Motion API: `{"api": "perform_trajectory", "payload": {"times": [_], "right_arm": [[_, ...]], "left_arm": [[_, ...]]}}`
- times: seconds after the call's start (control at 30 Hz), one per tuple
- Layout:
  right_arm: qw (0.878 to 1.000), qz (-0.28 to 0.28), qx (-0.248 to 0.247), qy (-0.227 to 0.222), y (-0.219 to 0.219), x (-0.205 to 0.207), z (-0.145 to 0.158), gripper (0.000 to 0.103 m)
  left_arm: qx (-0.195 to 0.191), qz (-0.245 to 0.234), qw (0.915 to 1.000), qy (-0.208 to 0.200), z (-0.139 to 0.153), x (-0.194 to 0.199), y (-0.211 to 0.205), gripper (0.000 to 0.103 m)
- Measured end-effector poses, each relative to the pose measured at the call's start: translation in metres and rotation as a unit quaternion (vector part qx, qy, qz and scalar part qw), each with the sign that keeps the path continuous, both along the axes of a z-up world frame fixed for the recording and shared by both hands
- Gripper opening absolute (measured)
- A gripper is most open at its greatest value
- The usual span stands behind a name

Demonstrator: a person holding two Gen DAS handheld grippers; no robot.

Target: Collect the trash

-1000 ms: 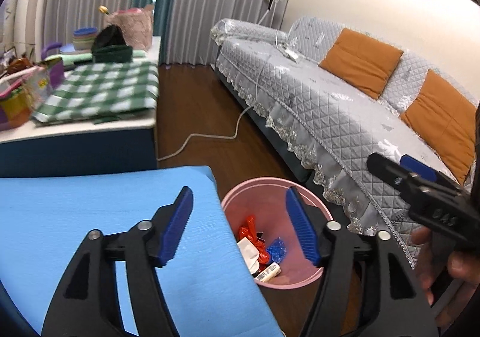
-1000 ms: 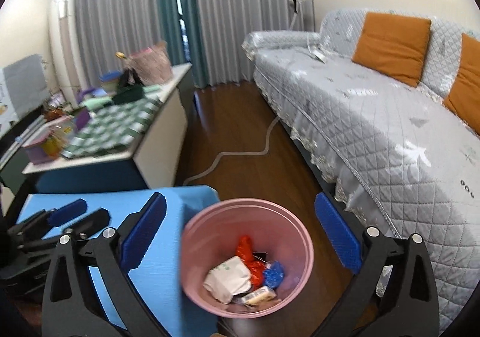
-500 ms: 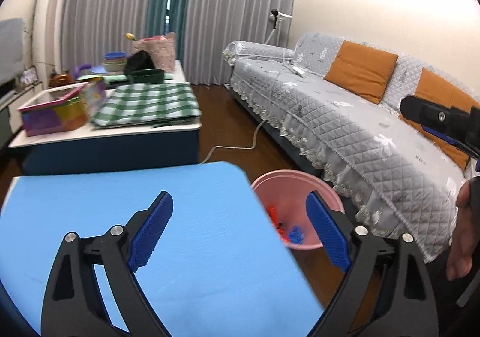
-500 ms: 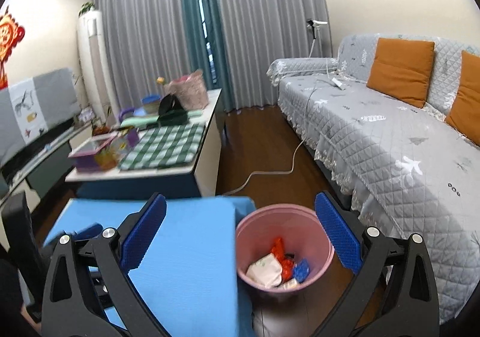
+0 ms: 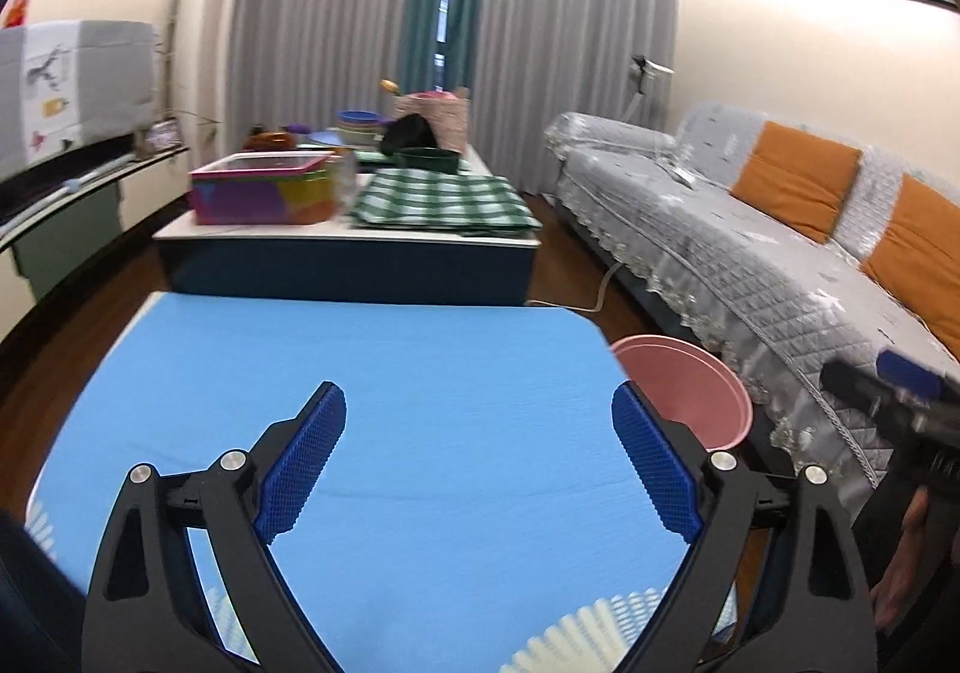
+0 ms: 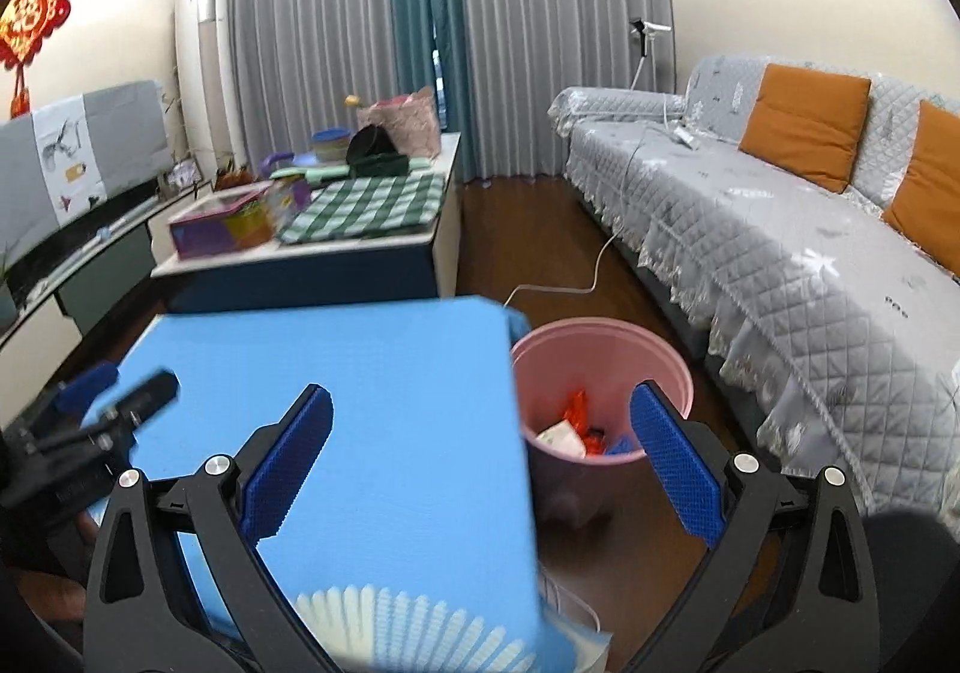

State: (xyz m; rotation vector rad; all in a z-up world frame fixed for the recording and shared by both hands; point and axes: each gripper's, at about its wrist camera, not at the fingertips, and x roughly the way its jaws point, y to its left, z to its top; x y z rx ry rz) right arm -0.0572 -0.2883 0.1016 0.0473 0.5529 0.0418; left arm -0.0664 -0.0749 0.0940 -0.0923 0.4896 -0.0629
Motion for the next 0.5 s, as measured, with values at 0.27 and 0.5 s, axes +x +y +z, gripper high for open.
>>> {"api": "perform_trajectory", "payload": {"times": [0.27,0.5], "right_arm": [[0.999,-0.008,-0.029,0.021,0.034,-0.016,-0.022,0.098],[0.998,-0.007,-0.04,0.042,0.049,-0.01,-0.039,0.098]], "left_arm": [[0.019,0.048,0.998,0.035,-0.023,-0.036,0.033,0.093],[0.015,0.053,0.9974,0.046,-0.037,-0.034,0.041,0.093]]}}
